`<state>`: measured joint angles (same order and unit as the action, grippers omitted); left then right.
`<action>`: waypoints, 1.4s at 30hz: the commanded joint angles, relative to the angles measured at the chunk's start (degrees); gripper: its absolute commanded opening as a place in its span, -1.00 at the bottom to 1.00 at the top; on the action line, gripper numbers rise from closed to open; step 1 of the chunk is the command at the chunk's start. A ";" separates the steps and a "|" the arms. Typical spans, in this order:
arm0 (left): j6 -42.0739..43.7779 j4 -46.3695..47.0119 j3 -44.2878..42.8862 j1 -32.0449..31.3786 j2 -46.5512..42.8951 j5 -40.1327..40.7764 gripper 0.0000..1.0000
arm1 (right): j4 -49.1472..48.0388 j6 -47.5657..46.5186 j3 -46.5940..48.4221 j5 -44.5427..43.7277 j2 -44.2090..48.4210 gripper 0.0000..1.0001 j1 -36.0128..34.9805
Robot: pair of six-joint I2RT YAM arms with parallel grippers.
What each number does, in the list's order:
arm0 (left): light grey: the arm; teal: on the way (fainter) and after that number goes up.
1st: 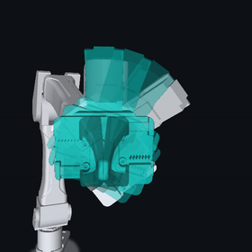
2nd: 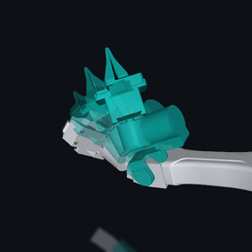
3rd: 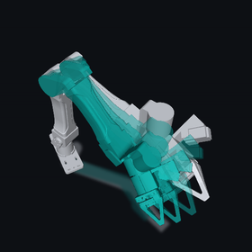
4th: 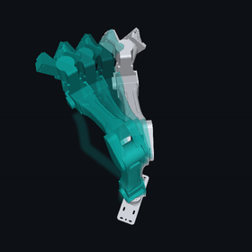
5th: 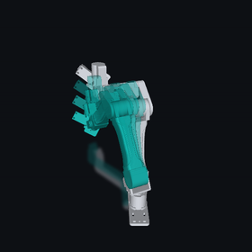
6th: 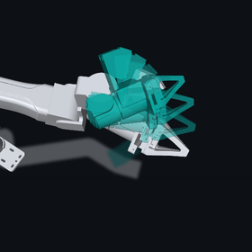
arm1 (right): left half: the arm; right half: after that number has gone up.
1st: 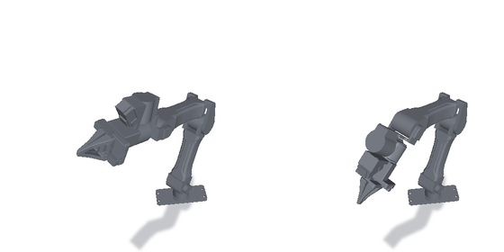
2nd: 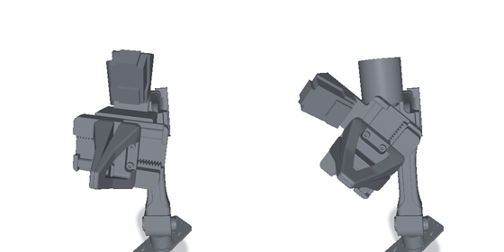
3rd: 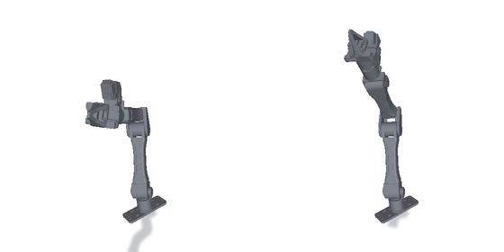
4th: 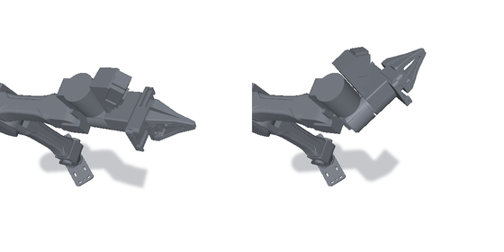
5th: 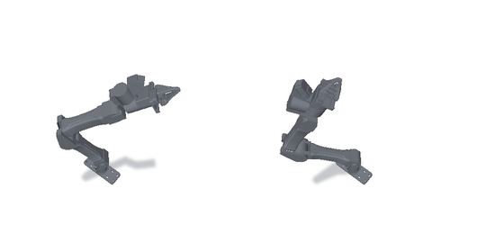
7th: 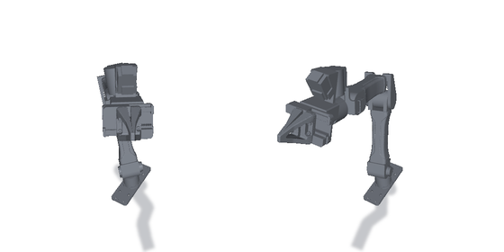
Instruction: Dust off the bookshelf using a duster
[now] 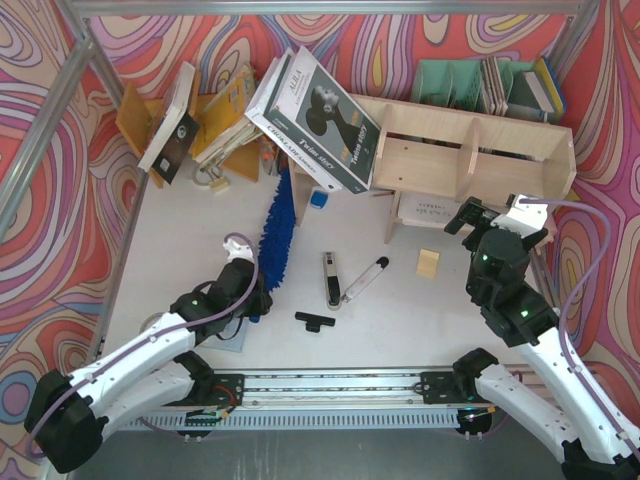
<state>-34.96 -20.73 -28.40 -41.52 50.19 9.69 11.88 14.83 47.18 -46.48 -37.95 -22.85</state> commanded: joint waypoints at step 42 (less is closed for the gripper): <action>20.57 -8.59 -30.23 -0.06 -26.20 15.57 -1.00 | -0.10 0.46 -0.32 -0.54 0.13 0.97 0.19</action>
<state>-23.33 -40.38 -61.04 -41.52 29.21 28.51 11.88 14.85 47.18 -46.48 -37.95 -22.85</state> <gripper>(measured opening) 0.343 0.987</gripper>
